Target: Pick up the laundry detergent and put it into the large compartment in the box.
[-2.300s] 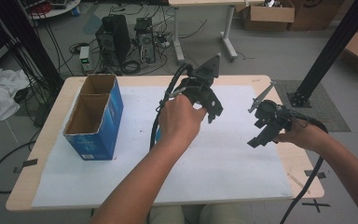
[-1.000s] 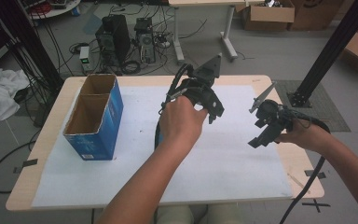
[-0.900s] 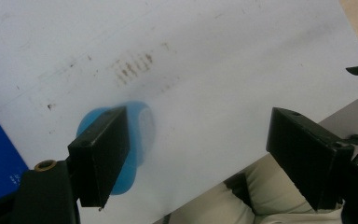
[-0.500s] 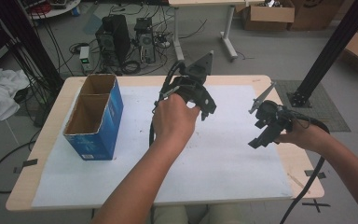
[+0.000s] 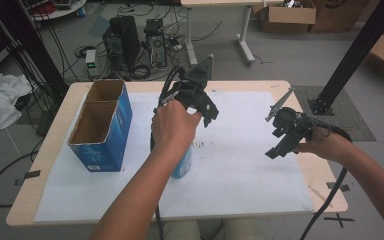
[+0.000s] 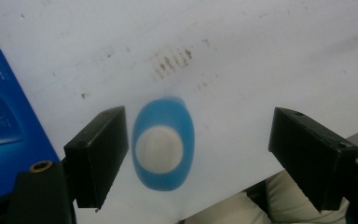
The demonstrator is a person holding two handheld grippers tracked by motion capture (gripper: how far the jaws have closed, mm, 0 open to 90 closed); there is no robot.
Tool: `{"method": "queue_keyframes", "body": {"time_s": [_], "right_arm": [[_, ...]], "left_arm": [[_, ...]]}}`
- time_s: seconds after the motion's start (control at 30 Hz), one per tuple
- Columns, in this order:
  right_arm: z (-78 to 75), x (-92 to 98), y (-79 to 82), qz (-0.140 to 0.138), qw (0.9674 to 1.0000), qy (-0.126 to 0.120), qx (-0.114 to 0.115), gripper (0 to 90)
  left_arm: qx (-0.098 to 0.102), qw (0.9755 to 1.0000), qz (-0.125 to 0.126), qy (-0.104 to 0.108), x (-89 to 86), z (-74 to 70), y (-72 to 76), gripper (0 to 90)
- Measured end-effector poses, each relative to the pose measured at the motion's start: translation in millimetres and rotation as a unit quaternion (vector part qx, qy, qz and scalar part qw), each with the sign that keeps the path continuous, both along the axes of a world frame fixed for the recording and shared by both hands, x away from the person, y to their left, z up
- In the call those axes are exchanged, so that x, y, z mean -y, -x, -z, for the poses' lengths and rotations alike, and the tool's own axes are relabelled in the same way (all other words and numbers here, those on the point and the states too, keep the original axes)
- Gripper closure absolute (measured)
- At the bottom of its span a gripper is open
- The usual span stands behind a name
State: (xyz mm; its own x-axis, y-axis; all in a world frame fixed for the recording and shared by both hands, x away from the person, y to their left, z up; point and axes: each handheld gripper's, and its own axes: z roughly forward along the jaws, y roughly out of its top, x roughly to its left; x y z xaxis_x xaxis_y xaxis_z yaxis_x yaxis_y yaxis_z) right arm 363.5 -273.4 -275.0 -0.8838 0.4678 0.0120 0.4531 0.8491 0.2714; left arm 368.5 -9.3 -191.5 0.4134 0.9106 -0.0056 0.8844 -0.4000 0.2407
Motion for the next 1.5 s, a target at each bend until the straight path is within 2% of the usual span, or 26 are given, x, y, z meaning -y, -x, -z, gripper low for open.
{"method": "queue_keyframes", "body": {"time_s": [0.23,0.63,0.8,0.93,1.5], "right_arm": [[0.3,-0.5,-0.7,0.002,1.0,-0.001,-0.001,17.9],[1.1,-0.3,-2.4,0.003,1.0,0.001,-0.004,18.0],[1.7,-1.2,-2.4,0.001,1.0,0.002,-0.004,18.0],[2.2,-2.8,-2.4,0.0,1.0,0.003,-0.004,17.9],[3.0,-6.7,-2.6,-0.001,1.0,0.003,-0.006,17.9]], "left_arm": [[-0.003,0.9999,0.009,-0.007,-5.7,6.3,-3.4,20.4],[-0.022,0.9997,-0.001,-0.009,-20.6,19.9,-8.3,19.8],[-0.025,0.9996,0.0,-0.011,-21.5,21.5,-8.2,19.8],[-0.04,0.9992,0.002,-0.009,-23.2,29.8,-8.4,19.8],[-0.05,0.9987,0.003,-0.013,-25.3,53.0,-7.5,19.2]]}}
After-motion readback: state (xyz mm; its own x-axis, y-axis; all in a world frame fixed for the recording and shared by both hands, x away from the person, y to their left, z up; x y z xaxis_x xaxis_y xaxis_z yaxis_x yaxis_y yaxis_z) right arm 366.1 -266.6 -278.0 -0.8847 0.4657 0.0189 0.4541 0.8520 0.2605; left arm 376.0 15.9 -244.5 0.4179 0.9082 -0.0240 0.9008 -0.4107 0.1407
